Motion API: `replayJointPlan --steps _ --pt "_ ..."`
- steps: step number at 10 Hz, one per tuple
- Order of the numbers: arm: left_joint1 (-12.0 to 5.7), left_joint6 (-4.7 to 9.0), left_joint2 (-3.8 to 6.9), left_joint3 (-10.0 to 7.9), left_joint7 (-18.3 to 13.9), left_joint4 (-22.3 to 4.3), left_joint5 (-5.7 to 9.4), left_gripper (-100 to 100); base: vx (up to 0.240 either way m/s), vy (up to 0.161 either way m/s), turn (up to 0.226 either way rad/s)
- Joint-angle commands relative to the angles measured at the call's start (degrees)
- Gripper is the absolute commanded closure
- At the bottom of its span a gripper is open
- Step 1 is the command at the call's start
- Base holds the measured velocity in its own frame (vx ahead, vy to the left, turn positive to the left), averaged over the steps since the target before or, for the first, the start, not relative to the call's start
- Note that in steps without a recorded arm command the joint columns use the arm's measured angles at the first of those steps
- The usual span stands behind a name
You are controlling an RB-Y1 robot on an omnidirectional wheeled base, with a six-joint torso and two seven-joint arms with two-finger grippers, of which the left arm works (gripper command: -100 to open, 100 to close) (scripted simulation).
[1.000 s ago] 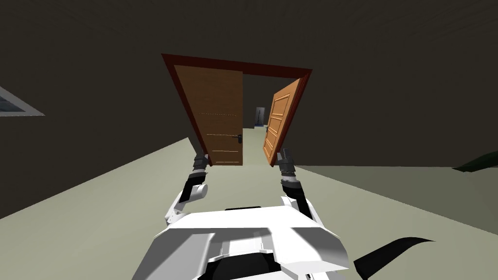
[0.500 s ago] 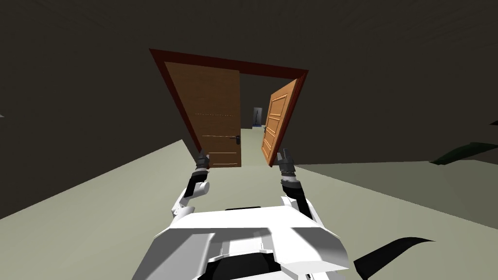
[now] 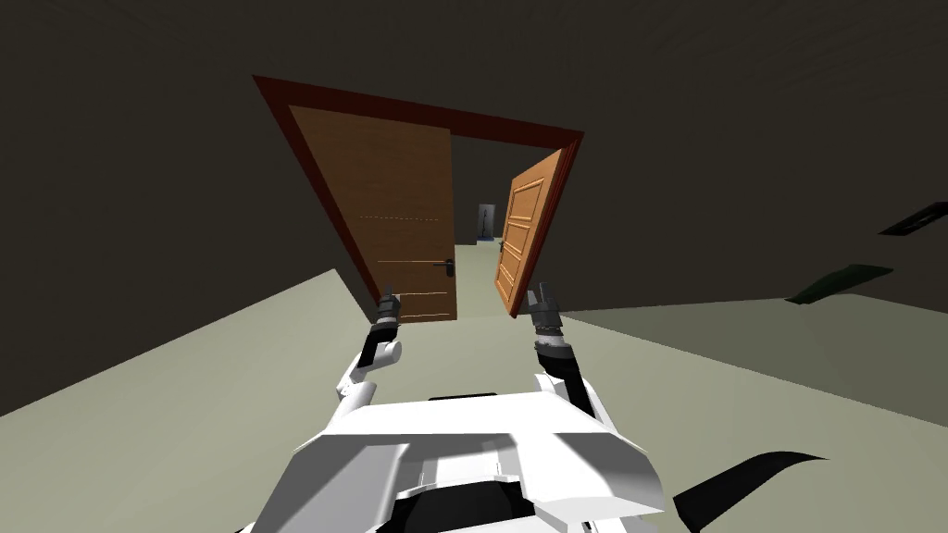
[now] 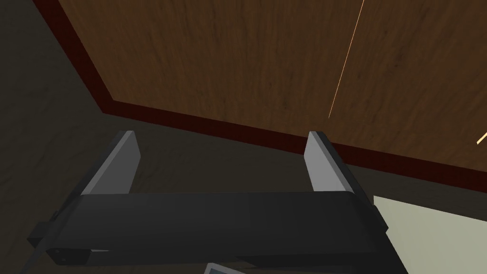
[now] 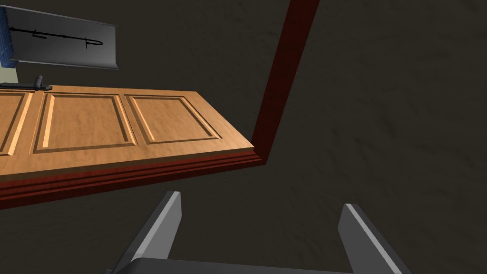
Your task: Push the door open
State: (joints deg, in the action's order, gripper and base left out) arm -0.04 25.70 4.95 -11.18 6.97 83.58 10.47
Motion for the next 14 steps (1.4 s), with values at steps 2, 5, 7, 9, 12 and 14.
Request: replayJointPlan --steps 2,5,7,9,12,14 --pt "-3.1 0.74 0.15 -0.79 1.0 -4.8 0.58 -100 0.06 0.019 -0.094" --pt "-5.88 1.27 0.25 -1.52 2.0 -9.4 1.12 -100 0.068 0.015 -0.063" --pt "-7.27 1.53 0.3 -1.89 2.5 -12.3 1.39 -100 0.057 0.015 -0.056" --pt "-8.64 1.79 0.33 -2.25 2.9 -14.7 1.66 -100 0.063 0.028 -0.077" --pt "-12.69 2.55 0.37 -3.31 4.3 -20.7 2.44 -100 0.073 0.03 -0.09" --pt "-14.01 2.8 0.37 -3.65 4.8 -23.6 2.7 -100 0.061 0.026 -0.045"
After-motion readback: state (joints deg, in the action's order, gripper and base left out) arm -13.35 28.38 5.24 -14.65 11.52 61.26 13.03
